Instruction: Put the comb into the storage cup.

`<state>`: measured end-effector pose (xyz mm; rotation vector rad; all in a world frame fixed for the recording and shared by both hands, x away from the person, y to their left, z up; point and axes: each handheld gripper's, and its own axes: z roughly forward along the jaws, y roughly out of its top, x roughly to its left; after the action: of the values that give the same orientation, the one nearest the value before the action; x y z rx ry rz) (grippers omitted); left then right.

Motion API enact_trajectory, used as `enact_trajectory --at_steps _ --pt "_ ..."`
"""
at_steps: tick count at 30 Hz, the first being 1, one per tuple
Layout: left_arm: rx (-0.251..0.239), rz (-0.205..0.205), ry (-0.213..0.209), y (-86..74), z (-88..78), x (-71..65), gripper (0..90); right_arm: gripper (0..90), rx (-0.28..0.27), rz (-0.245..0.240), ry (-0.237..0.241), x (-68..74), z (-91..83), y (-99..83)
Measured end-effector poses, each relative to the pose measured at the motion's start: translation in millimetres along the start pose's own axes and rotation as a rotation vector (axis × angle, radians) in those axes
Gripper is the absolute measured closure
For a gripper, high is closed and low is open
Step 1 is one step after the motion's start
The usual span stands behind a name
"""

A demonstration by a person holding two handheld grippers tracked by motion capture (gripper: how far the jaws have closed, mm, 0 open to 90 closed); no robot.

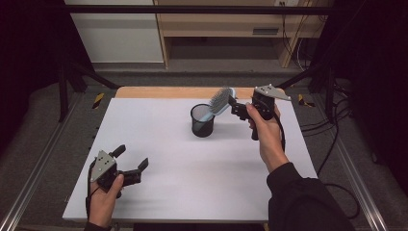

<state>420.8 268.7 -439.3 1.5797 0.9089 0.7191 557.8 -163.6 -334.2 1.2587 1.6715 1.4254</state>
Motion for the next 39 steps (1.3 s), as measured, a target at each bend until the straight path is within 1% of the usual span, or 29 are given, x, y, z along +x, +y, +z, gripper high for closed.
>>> enact_trajectory --at_steps 5,9,14,16,18,23,32,35,36,39 --pt "-0.003 -0.01 0.006 -0.2 0.0 3.3 2.1 4.5 0.007 -0.05 -0.004 1.9 1.1 0.0" --pt "-0.002 -0.007 0.005 0.1 0.3 2.5 2.1 4.8 0.012 -0.061 0.002 0.9 1.4 0.9" --pt "-0.001 -0.003 0.004 0.1 0.6 2.4 2.1 5.2 -0.005 -0.066 0.024 0.8 -5.3 5.1" --pt "-0.005 -0.009 0.007 0.2 -0.5 2.8 2.1 5.1 -0.017 -0.073 0.029 1.3 -9.3 7.5" --pt "-0.01 -0.008 0.01 0.4 -1.7 3.6 2.1 4.8 -0.03 -0.069 0.035 1.5 -12.8 9.8" --pt "-0.015 -0.016 0.018 0.6 -3.2 6.3 2.1 4.4 -0.035 -0.068 0.044 0.8 -20.0 12.5" --pt "-0.024 -0.022 0.022 1.2 -5.1 8.2 2.0 5.2 -0.047 -0.07 0.041 -3.7 -27.9 13.9" --pt "-0.028 -0.027 0.027 1.6 -6.8 10.5 2.1 5.0 -0.047 -0.081 0.04 -5.1 -31.1 13.4" --pt "-0.028 -0.026 0.034 1.7 -7.7 11.4 2.1 4.7 -0.046 -0.086 0.041 -5.4 -31.9 13.2" --pt "-0.037 -0.031 0.042 2.4 -10.7 12.7 2.0 4.3 -0.057 -0.097 0.043 -7.2 -35.9 12.9"
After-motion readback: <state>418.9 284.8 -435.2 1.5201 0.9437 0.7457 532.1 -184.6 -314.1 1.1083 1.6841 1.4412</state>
